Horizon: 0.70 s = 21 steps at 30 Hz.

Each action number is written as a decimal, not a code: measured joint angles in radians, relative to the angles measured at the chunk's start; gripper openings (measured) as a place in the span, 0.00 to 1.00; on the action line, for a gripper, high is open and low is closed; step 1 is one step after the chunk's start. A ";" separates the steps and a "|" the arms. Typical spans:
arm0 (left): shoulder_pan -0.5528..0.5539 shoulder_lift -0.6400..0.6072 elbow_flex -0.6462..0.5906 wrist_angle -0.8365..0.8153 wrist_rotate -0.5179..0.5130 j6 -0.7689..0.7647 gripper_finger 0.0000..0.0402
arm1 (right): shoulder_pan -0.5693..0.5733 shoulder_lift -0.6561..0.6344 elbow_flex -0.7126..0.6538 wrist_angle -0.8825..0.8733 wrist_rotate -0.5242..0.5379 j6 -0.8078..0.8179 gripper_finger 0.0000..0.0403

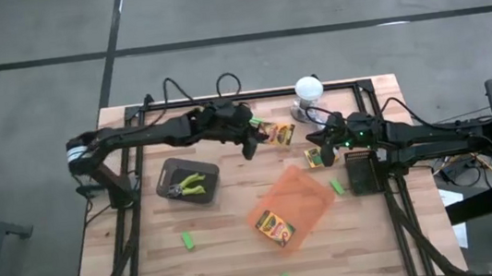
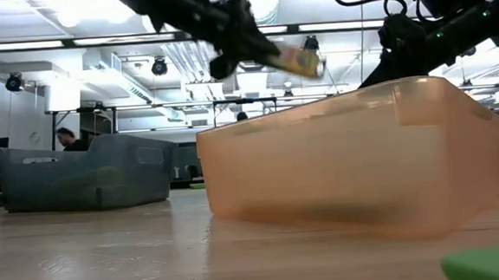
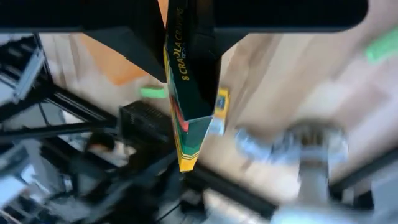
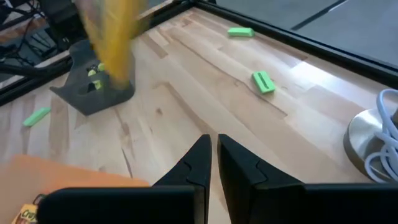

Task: Pick & Place School Supplies
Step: Put the left crayon box into the orange bin

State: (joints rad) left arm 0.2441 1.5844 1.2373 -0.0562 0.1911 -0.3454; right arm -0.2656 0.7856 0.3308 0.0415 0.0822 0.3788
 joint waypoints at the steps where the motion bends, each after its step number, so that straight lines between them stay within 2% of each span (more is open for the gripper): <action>1: -0.002 -0.025 0.000 -0.001 0.006 0.033 0.13 | 0.000 -0.003 -0.002 0.000 0.000 0.004 0.07; 3: -0.004 -0.069 0.000 -0.006 0.041 0.085 0.13 | 0.000 -0.007 -0.003 0.000 0.000 0.007 0.07; 6: -0.004 -0.124 0.000 -0.004 0.158 0.112 0.13 | 0.000 -0.006 0.000 -0.001 0.000 0.007 0.07; 11: -0.018 -0.165 0.000 -0.008 0.354 0.040 0.13 | 0.000 -0.007 0.005 0.000 0.000 0.006 0.07; 16: -0.058 -0.159 0.000 -0.082 0.424 0.080 0.13 | 0.000 -0.006 0.005 -0.001 0.000 0.003 0.07; 21: -0.074 -0.110 0.000 -0.149 0.424 0.083 0.13 | 0.000 -0.007 0.005 0.000 0.000 0.003 0.07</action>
State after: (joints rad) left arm 0.1706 1.4743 1.2377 -0.2057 0.6151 -0.2620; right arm -0.2661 0.7790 0.3355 0.0411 0.0818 0.3817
